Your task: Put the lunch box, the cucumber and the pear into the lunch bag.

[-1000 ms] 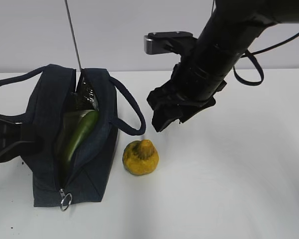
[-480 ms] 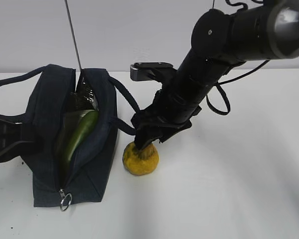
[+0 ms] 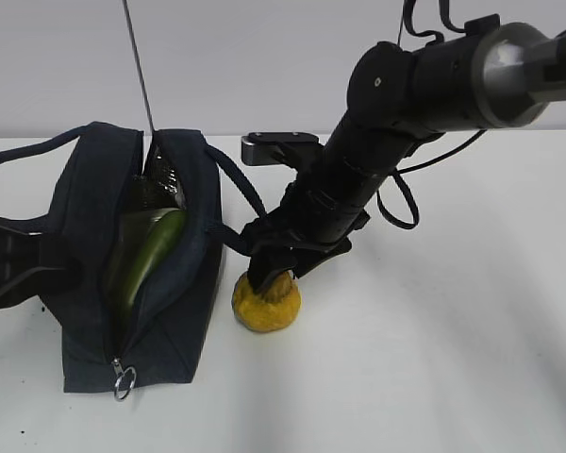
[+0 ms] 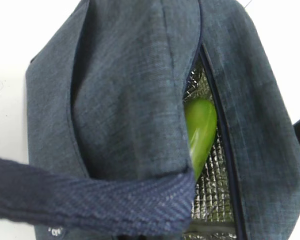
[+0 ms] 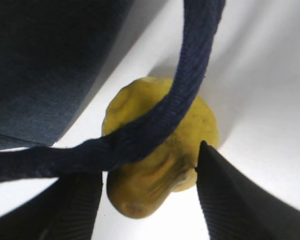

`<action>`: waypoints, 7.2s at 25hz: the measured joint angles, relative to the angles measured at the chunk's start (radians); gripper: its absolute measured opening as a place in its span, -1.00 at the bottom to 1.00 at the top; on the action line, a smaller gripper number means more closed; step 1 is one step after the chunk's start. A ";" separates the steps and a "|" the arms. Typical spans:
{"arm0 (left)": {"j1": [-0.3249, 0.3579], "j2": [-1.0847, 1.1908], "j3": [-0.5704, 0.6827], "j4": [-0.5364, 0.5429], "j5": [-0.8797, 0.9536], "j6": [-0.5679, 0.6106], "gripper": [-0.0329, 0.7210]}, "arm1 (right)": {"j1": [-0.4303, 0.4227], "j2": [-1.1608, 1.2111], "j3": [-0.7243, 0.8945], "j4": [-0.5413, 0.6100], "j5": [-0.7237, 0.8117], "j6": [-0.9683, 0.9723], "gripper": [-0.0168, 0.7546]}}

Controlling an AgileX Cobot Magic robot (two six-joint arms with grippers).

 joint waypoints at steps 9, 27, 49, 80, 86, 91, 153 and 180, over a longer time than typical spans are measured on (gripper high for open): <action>0.000 0.000 0.000 0.000 0.000 0.000 -0.95 | 0.000 0.010 -0.006 0.004 -0.004 -0.004 -0.29; 0.000 0.000 0.000 0.000 0.000 0.000 -0.95 | -0.006 -0.036 -0.089 -0.431 0.258 0.191 -0.35; 0.000 0.000 0.000 0.000 0.000 0.000 -0.95 | -0.008 -0.266 -0.276 0.081 0.145 0.073 -0.36; 0.000 0.000 0.000 -0.002 0.000 0.000 -0.95 | -0.008 0.050 -0.276 0.559 -0.121 -0.169 0.43; 0.000 0.000 0.000 -0.002 0.002 0.000 -0.95 | -0.008 -0.017 -0.276 0.402 -0.083 -0.171 0.35; 0.000 0.000 0.000 -0.002 0.002 0.000 -0.95 | -0.008 -0.029 -0.276 0.299 0.030 -0.150 0.33; -0.264 0.382 -0.382 -0.152 -0.013 0.107 -0.95 | -0.215 -0.025 -0.276 -0.049 0.265 -0.069 -0.74; -0.264 0.368 -0.382 -0.043 0.106 0.108 -0.01 | -0.215 -0.099 -0.276 -0.037 0.364 -0.028 0.42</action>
